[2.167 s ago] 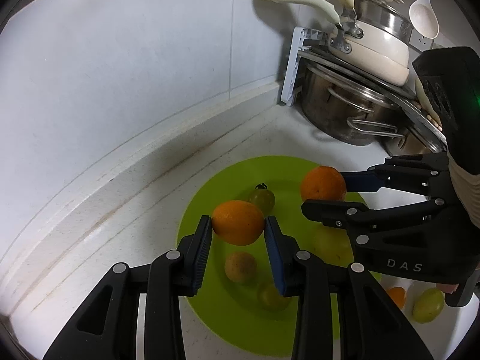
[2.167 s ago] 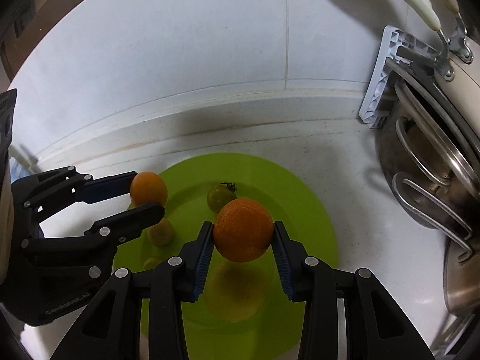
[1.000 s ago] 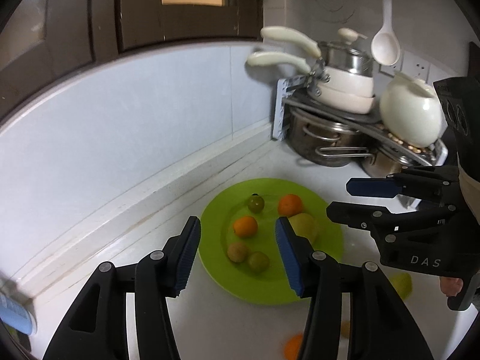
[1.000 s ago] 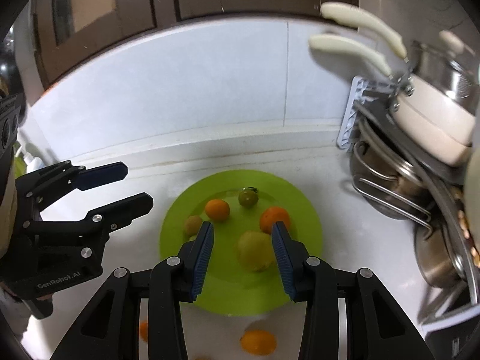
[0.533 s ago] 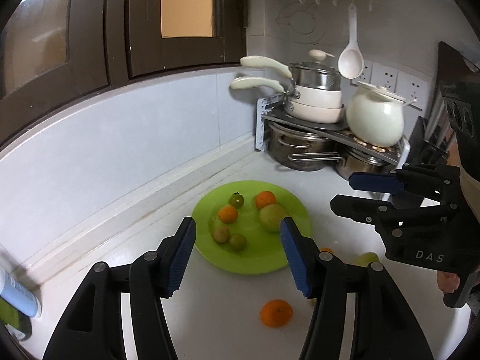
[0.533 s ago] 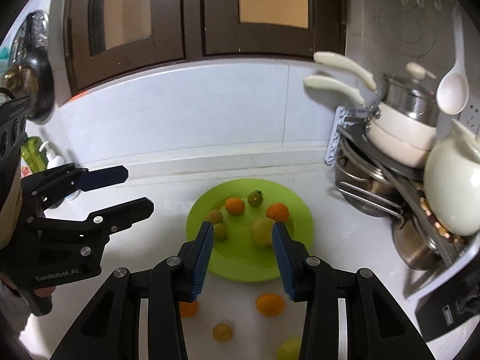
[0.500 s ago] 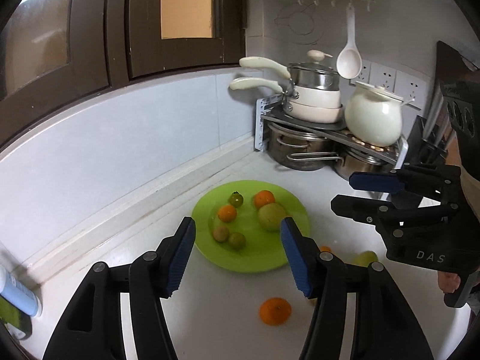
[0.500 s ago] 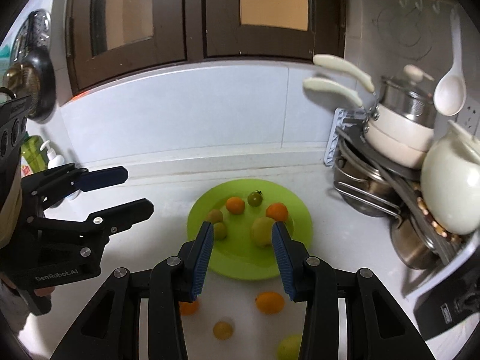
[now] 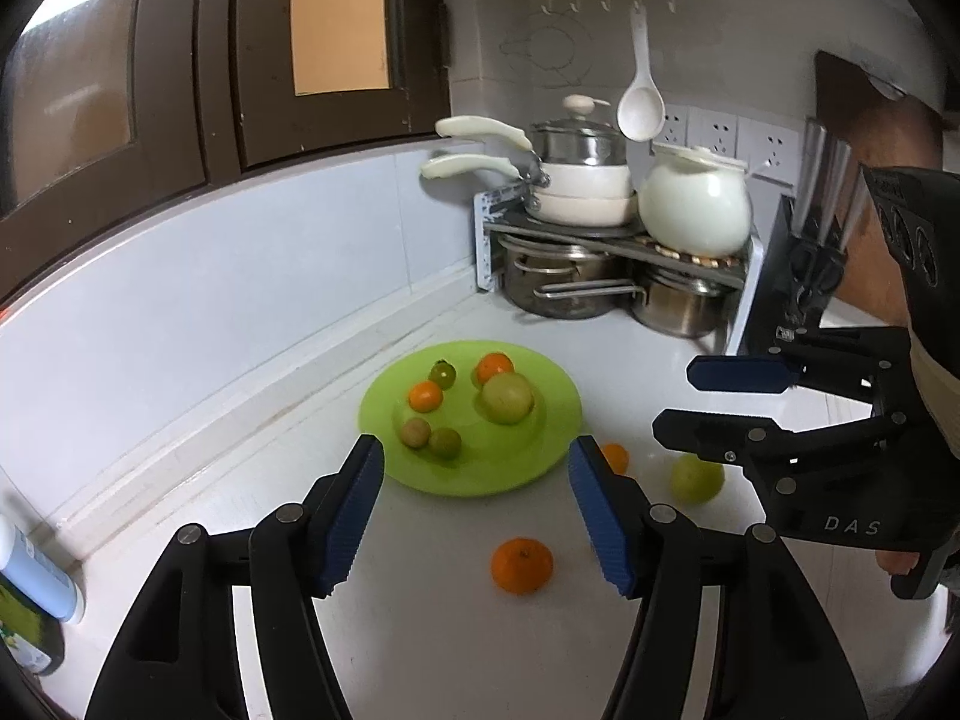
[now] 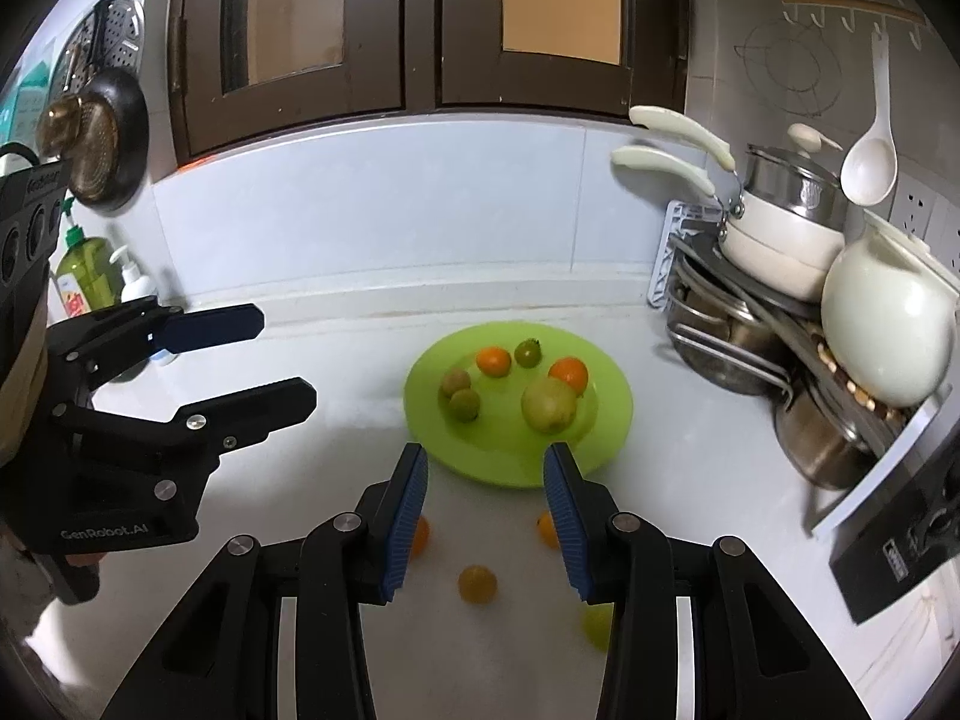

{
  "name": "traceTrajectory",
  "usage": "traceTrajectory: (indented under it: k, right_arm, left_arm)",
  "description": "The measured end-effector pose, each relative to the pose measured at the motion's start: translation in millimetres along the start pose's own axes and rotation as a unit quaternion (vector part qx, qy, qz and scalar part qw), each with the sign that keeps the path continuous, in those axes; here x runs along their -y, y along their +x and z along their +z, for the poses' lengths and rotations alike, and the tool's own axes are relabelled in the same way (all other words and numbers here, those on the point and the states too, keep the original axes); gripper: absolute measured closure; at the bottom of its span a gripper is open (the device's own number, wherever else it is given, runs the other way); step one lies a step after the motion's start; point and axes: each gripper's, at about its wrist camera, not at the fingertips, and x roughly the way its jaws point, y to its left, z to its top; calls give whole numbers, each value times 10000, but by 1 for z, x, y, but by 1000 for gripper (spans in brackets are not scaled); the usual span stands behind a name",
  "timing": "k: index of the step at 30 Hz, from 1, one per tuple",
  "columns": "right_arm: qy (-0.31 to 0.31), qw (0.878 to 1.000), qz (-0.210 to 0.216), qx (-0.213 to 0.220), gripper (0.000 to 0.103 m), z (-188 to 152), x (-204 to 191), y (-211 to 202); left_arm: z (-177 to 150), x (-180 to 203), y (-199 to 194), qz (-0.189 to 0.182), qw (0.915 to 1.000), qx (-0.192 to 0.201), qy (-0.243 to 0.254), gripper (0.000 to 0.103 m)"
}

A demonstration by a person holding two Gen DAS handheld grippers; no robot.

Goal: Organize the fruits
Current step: 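Withdraw both open grippers from the plate toward the remaining fruits, then grasp a large orange with the left gripper while the right grasps a small yellow-brown fruit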

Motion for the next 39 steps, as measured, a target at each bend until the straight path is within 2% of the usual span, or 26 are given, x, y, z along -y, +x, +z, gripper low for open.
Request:
traceTrajectory:
  k: [10,20,25,30,39]
  right_arm:
    - [-119,9998,-94,-122,62,-30,-9,6]
    - [-109,9985,-73,-535,62,-60,-9,26]
    - [-3,9979,58,-647,62,-67,-7,37]
    - [58,9955,143,-936,62,-73,-4,57]
    - [327,9918,368,-1176,62,-77,8,85]
  left_arm:
    - [-35,8,11,-250,9988,-393,128,40]
    - [-63,15,31,-338,9960,-746,367,40]
    - [-72,16,49,-462,9938,-941,373,40]
    - [-80,11,72,-565,9911,-1178,247,40]
    - [-79,11,98,-694,9883,-1348,137,40]
